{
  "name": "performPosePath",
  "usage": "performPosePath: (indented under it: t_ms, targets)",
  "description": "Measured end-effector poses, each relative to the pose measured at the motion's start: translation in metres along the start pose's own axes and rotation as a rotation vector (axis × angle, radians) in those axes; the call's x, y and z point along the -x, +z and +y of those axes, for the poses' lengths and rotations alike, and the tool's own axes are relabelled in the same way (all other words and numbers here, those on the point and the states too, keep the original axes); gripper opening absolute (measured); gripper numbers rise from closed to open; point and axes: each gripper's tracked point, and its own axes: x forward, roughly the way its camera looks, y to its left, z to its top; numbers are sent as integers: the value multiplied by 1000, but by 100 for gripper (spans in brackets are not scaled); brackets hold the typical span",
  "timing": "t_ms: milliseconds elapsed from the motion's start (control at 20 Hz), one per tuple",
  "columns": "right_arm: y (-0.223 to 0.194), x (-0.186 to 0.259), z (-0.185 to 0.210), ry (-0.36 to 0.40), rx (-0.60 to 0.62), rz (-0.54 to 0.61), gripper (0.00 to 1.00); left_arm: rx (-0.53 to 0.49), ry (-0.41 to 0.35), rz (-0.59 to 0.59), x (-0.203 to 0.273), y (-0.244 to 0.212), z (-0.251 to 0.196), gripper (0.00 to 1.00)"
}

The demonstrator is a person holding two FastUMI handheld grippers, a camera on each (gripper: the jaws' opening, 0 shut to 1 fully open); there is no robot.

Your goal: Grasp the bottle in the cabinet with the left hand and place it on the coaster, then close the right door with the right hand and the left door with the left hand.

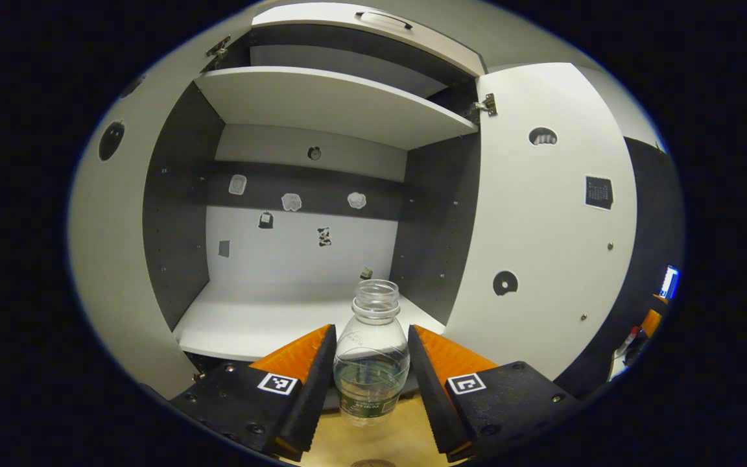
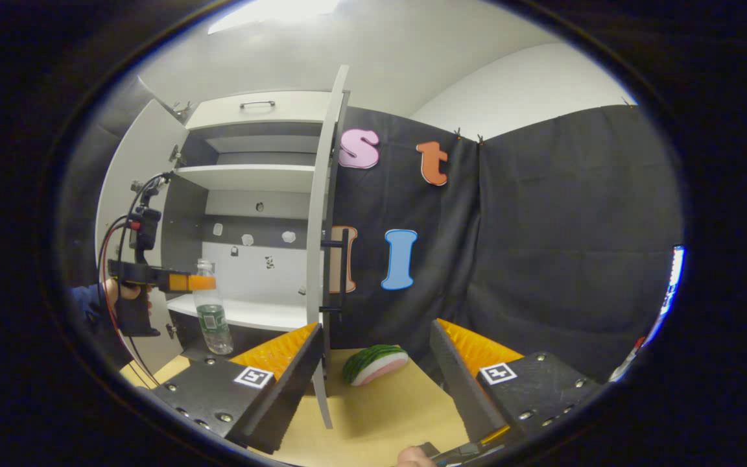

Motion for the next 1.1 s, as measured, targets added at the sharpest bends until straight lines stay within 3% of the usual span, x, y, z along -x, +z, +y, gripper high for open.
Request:
performPosePath:
  t_ms: [250, 500, 800, 1100]
  targets:
    - [-3, 2, 4, 16, -7, 5, 100, -7, -90, 23, 15, -50, -18, 70]
    - [-9, 5, -2, -5, 6, 15, 97, 16, -129, 106, 25, -114, -25, 70]
    - [-12, 8, -12, -32, 18, 25, 97, 87, -92, 269, 36, -203, -16, 70]
    - [-13, 6, -11, -32, 43, 30, 97, 143, -26, 354, 42, -252, 0, 70]
